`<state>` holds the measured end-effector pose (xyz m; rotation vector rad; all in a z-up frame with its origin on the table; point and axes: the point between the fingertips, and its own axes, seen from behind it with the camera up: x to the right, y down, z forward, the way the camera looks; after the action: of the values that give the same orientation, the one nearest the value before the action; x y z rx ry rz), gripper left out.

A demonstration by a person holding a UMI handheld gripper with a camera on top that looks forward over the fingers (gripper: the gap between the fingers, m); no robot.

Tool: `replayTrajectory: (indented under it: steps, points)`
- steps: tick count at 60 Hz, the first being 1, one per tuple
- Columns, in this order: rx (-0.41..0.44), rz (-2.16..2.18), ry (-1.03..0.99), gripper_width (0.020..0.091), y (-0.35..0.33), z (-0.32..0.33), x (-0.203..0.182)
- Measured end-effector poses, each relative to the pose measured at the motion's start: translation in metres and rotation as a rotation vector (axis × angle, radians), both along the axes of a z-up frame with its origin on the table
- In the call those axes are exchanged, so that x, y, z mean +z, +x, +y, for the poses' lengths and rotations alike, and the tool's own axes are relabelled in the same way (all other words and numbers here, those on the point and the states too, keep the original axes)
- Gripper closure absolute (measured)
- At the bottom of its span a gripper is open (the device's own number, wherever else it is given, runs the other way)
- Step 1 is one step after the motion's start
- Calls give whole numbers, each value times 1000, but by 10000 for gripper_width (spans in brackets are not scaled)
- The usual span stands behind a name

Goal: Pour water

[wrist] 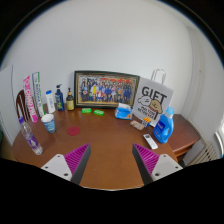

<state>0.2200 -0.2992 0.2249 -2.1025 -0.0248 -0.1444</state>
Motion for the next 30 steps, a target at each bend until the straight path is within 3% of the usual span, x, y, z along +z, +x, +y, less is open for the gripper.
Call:
replayTrajectory:
  steps: [14, 30]
  points:
    - [31, -13, -42, 248, -52, -13, -23]
    - [146, 13, -63, 248, -191, -30, -71]
